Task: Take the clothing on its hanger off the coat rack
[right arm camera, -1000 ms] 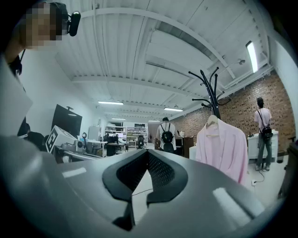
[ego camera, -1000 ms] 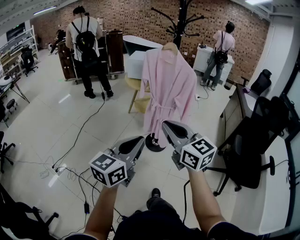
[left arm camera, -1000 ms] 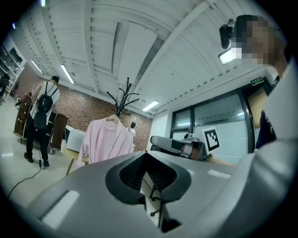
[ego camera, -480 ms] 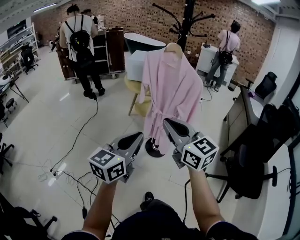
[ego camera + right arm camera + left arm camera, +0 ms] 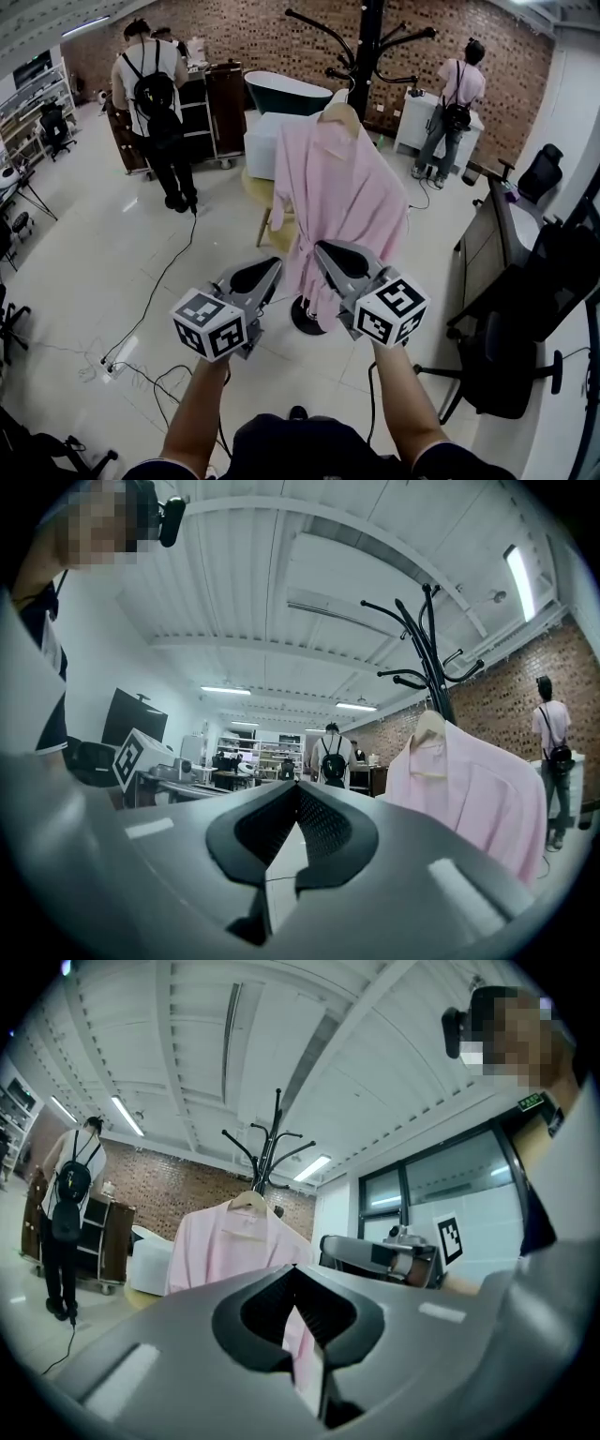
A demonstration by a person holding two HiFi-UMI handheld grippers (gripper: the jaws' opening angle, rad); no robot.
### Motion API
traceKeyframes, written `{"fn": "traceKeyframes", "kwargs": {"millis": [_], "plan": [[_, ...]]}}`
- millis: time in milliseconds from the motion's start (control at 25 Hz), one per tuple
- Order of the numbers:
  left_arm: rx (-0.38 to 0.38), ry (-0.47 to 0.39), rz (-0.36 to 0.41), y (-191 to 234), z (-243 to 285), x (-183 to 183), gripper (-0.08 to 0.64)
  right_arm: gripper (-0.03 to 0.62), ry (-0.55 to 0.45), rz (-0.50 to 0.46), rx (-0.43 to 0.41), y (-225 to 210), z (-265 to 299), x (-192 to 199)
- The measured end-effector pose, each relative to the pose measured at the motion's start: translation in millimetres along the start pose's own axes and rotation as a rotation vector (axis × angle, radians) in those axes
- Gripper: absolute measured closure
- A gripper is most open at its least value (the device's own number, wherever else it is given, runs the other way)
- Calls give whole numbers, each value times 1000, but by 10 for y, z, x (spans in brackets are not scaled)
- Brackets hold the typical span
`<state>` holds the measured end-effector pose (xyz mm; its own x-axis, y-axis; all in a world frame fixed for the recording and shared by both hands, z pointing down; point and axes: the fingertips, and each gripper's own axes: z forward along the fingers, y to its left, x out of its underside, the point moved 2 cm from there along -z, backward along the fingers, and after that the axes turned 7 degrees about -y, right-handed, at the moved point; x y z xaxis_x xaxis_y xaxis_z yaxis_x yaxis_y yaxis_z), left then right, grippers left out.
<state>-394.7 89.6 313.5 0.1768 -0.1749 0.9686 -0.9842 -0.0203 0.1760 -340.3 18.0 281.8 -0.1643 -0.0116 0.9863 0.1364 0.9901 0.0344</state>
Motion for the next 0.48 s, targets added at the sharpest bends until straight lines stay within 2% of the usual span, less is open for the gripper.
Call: {"fn": "traceKeyframes", "kwargs": {"millis": [200,480], "plan": [[9,5,23,218,349,-31,548,591,-12,-6,10,-339,111,-3],[77,2,54,755,690,-101,548,591,-9,-15,73,-656,523,118]]}}
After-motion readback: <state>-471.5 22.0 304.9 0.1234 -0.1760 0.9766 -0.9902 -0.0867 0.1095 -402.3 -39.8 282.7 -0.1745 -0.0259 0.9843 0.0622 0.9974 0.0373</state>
